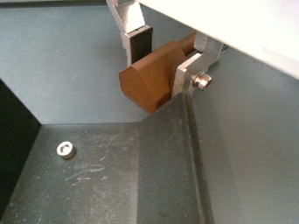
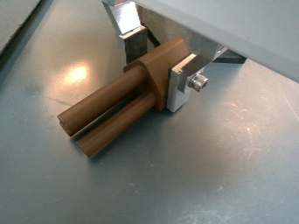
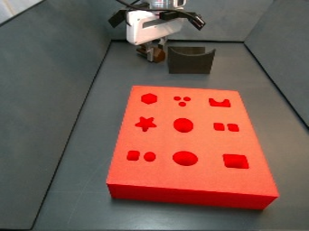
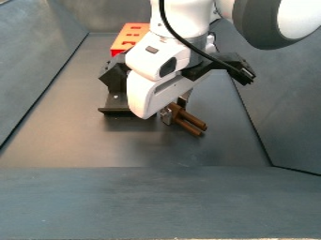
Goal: Pick up the 3 prong object. Move up. Place the 3 prong object on the fixture. Regrasp the 3 prong object. Move to above the board. Insert the 3 prong object.
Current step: Pick up the 3 prong object, then move up.
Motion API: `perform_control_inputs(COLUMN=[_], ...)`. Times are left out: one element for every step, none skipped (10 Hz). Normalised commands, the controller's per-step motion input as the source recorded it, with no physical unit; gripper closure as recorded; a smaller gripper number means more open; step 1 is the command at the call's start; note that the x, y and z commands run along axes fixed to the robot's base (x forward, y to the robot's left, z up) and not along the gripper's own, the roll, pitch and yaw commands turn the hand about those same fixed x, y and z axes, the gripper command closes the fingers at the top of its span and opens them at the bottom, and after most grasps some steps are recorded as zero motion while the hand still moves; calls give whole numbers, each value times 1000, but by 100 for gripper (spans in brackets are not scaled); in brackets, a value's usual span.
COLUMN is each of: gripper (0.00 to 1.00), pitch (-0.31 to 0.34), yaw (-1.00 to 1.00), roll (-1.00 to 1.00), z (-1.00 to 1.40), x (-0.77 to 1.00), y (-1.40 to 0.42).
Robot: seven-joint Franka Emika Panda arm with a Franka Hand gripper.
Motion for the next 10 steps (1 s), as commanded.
perform_control_inputs(gripper=[100, 100, 100, 100, 100, 100, 100, 100, 100, 100], pitch=[0, 0, 0, 0, 0, 0, 0, 15, 21, 13], yaw=[0, 0, 0, 0, 0, 0, 0, 5, 8, 12], roll=[0, 0, 0, 0, 0, 0, 0, -4, -11, -16], z=[0, 0, 0, 0, 0, 0, 833, 808, 688, 554], x=[0, 0, 0, 0, 0, 0, 0, -26, -49, -40], y=[0, 0, 0, 0, 0, 0, 0, -8, -16, -15])
